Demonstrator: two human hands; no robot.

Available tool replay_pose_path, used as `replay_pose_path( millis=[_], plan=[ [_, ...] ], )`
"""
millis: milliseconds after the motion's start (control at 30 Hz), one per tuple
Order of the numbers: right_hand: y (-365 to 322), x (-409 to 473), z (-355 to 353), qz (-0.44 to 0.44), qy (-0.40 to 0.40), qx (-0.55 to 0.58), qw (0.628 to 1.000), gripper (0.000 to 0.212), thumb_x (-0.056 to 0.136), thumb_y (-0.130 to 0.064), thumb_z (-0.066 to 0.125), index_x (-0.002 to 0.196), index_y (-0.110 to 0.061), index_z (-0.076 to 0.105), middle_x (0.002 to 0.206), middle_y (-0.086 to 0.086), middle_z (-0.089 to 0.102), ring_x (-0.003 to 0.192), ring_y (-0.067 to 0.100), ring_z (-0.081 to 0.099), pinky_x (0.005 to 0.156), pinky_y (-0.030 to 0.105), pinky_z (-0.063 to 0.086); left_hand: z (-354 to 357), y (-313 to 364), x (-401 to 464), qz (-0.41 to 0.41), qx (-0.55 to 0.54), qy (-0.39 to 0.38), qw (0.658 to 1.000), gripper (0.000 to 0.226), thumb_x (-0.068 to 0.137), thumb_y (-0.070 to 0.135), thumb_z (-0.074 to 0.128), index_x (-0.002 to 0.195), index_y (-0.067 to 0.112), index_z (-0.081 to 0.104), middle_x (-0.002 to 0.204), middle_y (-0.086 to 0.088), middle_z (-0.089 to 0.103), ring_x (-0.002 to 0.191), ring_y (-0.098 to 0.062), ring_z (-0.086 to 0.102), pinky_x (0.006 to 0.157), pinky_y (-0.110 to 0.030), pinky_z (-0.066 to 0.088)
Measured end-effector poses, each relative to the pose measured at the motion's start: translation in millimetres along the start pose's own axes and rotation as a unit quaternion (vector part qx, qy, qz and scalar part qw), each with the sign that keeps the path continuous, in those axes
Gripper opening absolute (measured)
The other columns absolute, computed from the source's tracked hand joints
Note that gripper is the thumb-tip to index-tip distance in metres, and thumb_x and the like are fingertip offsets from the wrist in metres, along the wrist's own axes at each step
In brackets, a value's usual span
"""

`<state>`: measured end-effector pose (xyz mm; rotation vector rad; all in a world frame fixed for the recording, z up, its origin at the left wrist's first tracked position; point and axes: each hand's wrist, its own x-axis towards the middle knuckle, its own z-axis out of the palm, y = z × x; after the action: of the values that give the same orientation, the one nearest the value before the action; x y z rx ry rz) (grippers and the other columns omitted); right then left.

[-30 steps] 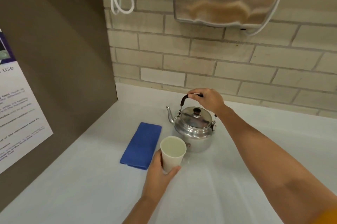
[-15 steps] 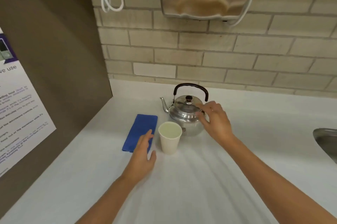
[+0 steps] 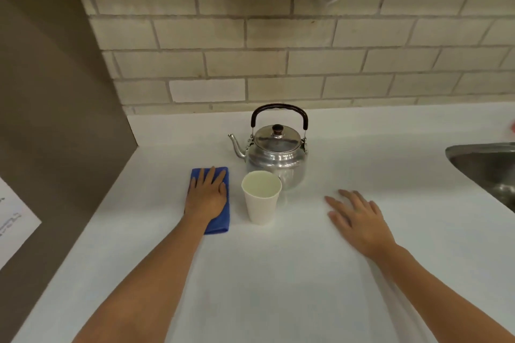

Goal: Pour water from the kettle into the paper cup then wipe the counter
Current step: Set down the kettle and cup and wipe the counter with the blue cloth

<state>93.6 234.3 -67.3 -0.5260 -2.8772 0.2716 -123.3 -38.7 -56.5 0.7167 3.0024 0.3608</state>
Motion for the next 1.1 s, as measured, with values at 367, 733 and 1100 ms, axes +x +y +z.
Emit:
replay_pose_path(
  millis=[367,733,1100],
  plan=[
    [-2.0,-0.5,-1.6,0.01,-0.011,0.023,1.0,0.04,0.095,-0.045,0.033,0.135,-0.043,0.037,0.149,-0.003,0.032,0.14,0.021,0.019,0.112,0.045,0.018,-2.5,-32.1,-93.3,-0.064,0.027,0.087,0.994,0.049,0.096,0.024,0.023,0.144,0.015,0.027,0.154,-0.011,0.027,0.141,-0.034,0.021,0.116,-0.046,0.014],
    [13.1,-9.3,-27.3,-0.089,-0.068,0.037,0.993,0.041,0.098,-0.036,0.027,0.138,-0.03,0.036,0.149,0.006,0.03,0.137,0.026,0.022,0.111,0.041,0.02,32.6,114.6,-225.2,-0.225,0.009,0.104,0.969,0.052,0.097,0.03,0.02,0.147,0.019,0.009,0.159,-0.009,0.008,0.146,-0.029,0.005,0.12,-0.041,0.004],
    [94.5,7.1,-52.2,-0.081,-0.1,-0.01,0.992,0.042,0.098,-0.038,0.021,0.139,-0.041,0.027,0.152,0.0,0.023,0.14,0.024,0.015,0.112,0.05,0.017,61.4,263.9,-173.2,-0.325,-0.01,0.103,0.94,0.056,0.097,0.029,0.018,0.146,0.009,-0.001,0.158,-0.016,0.002,0.145,-0.036,0.002,0.118,-0.046,0.004]
  ],
)
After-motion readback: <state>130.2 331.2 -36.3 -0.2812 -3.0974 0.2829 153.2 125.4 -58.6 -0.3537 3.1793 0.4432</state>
